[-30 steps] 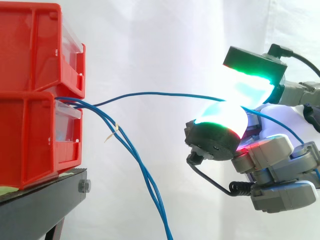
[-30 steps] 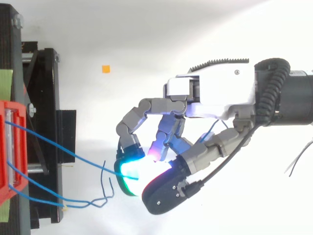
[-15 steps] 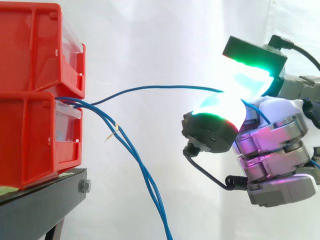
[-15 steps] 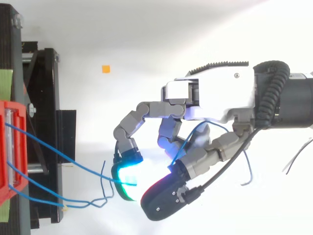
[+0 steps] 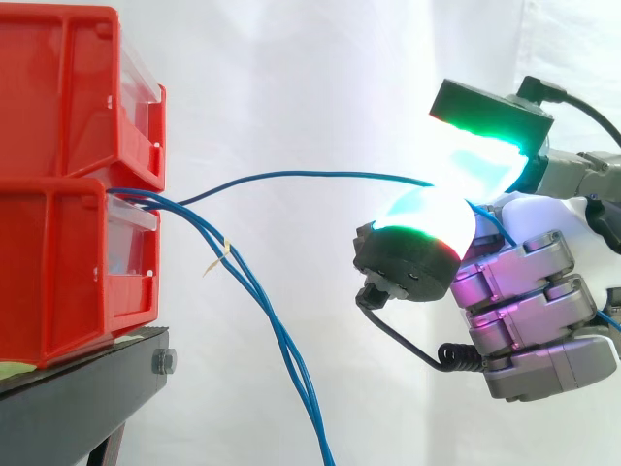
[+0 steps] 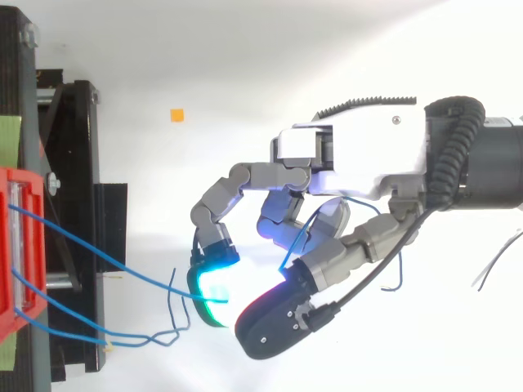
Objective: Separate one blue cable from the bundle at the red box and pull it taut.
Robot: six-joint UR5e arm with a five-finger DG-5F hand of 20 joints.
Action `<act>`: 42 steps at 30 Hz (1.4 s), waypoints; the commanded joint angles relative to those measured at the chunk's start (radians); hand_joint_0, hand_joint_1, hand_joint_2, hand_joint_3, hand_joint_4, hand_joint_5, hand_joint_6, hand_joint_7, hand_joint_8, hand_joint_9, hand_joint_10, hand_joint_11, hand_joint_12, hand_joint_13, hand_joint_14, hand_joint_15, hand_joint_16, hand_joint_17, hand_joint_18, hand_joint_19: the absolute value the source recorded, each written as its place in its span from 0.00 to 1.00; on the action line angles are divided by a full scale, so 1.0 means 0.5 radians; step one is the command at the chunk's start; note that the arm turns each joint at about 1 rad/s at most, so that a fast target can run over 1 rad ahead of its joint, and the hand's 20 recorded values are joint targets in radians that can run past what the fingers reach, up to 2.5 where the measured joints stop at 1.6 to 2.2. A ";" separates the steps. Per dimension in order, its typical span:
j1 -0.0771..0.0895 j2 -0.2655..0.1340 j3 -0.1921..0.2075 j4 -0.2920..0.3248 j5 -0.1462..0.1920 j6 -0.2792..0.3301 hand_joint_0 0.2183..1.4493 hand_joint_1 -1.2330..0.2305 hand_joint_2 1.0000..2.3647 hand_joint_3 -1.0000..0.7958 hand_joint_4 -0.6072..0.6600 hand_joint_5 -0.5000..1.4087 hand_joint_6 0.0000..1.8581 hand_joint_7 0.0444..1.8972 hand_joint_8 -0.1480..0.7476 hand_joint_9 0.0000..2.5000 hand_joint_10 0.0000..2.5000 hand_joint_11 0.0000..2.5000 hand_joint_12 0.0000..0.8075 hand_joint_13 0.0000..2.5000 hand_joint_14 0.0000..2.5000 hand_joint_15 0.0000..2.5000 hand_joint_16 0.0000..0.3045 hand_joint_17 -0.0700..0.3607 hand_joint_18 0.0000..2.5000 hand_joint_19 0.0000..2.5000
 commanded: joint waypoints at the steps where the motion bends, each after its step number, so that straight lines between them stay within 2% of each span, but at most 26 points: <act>1: 0.001 0.000 0.001 -0.001 0.000 0.000 0.33 0.33 0.01 0.58 0.47 0.19 0.48 0.65 0.49 0.42 1.00 0.65 0.49 0.39 1.00 0.59 0.16 0.42 0.54 0.63; 42: 0.001 0.000 0.004 -0.001 0.003 0.000 0.33 0.33 0.02 0.58 0.46 0.19 0.48 0.65 0.49 0.41 1.00 0.66 0.49 0.37 1.00 0.59 0.16 0.41 0.55 0.66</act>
